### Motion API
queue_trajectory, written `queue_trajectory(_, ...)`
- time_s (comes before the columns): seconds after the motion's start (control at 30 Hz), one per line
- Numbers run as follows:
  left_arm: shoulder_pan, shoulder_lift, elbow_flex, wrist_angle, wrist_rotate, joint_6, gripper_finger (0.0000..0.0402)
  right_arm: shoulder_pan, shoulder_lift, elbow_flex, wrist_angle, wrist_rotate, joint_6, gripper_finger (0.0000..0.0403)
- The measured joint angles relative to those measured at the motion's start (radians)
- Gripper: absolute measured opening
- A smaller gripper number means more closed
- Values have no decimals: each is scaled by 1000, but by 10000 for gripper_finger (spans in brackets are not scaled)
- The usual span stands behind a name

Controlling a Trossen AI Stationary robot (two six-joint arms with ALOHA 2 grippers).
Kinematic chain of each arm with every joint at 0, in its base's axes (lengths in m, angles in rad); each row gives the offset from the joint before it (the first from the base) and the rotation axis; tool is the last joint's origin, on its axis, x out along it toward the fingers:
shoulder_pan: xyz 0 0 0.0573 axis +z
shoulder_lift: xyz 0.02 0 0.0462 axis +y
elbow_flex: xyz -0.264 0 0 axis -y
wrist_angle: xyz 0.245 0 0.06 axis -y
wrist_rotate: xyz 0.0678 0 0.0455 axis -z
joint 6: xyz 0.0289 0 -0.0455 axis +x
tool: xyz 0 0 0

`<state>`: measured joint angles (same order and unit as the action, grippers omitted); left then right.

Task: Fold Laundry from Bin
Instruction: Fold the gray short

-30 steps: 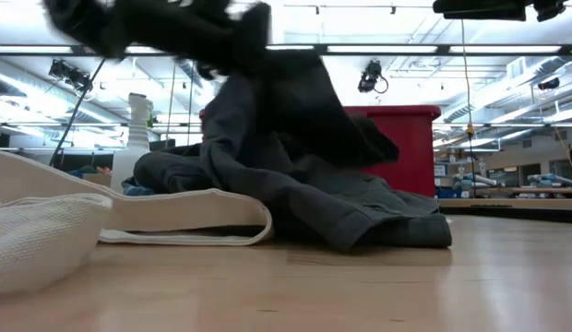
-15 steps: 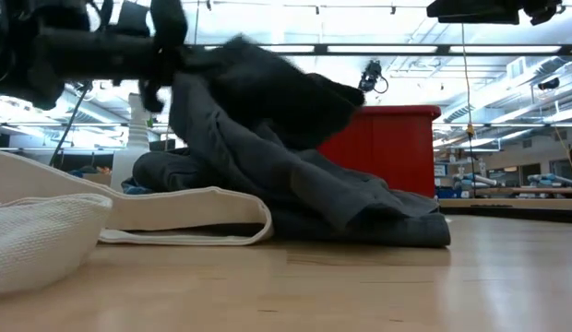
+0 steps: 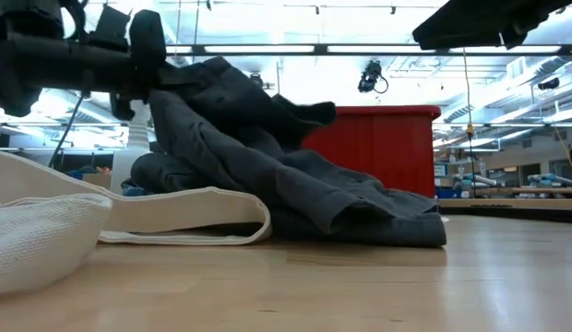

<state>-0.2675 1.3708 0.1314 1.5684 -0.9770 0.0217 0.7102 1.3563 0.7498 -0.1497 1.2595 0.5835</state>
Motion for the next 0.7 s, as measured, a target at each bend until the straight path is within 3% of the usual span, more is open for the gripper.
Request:
queue_trajectory(0.3, -209, -113, -27, 0, -352, 343, 30, -12, 0, 0, 8, -5, -2, 168)
queue_trajectory(0.4, -284, -161, -27, 1, -454, 440, 48, -12, 0, 0, 14, 5, -4, 168)
queue_trajectory(0.53, -365, -184, -27, 0, -582, 519, 112, -14, 0, 0, 22, 7, -11, 168)
queue_trajectory(0.7, -422, -183, 3, -1, -599, 676, 217, -17, 0, 0, 22, -21, 11, 168)
